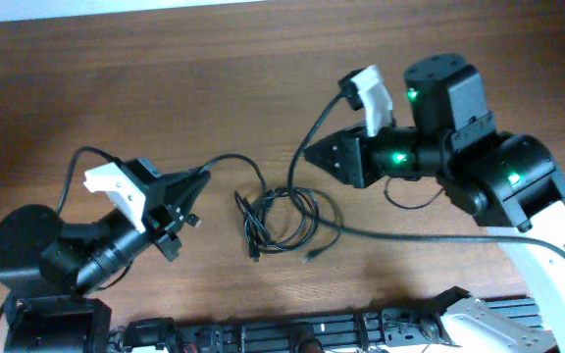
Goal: Untangle cables
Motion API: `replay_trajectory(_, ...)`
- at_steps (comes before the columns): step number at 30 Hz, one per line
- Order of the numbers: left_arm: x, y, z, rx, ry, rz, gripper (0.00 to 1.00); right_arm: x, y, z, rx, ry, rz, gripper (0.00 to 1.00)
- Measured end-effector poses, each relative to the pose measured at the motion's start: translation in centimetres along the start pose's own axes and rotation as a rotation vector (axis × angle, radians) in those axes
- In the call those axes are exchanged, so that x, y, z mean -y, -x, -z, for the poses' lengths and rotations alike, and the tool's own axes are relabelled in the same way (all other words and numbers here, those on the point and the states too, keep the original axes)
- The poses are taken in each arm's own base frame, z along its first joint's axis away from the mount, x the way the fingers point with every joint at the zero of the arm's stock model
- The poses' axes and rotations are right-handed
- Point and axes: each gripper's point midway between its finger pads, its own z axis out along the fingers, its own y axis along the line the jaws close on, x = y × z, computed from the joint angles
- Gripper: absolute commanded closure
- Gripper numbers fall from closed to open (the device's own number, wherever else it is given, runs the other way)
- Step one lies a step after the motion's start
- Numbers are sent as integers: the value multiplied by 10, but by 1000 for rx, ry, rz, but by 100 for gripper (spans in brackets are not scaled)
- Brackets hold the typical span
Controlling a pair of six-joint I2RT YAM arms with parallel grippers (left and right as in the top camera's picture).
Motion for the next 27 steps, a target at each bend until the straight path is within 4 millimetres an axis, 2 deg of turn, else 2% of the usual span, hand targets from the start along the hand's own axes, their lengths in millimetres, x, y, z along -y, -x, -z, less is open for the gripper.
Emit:
replay_trajectory(3, -2, 19, 1, 64, 15, -18, 92, 18, -11, 2, -46, -59, -5, 67)
replay_trajectory(7, -4, 41, 4, 138, 34, 0, 91, 32, -26, -7, -144, -86, 74, 67)
replay_trajectory(10, -9, 60, 8, 208, 69, 58, 90, 42, -27, -19, -193, -85, 152, 67)
replay_trajectory(13, -8, 87, 15, 310, 71, 62, 90, 49, -25, -31, -219, -81, 207, 67)
replay_trajectory(16, -1, 112, 24, 406, 51, 59, 89, 56, -24, -43, -248, -63, 259, 63)
replay_trajectory(17, 0, 116, 26, 422, 45, 68, 84, 57, -24, -47, -256, -49, 272, 58)
replay_trajectory(19, -1, 118, 26, 428, 39, 92, 77, 57, -23, -53, -266, -24, 293, 47)
replay_trajectory(22, -10, 106, 16, 377, 43, 179, 64, 58, -25, -58, -281, -7, 299, 45)
replay_trajectory(24, -16, 96, 9, 335, 44, 227, 62, 60, -26, -60, -290, -6, 289, 45)
replay_trajectory(27, -13, 94, 5, 316, 8, 224, 61, 63, -29, -63, -314, -6, 265, 44)
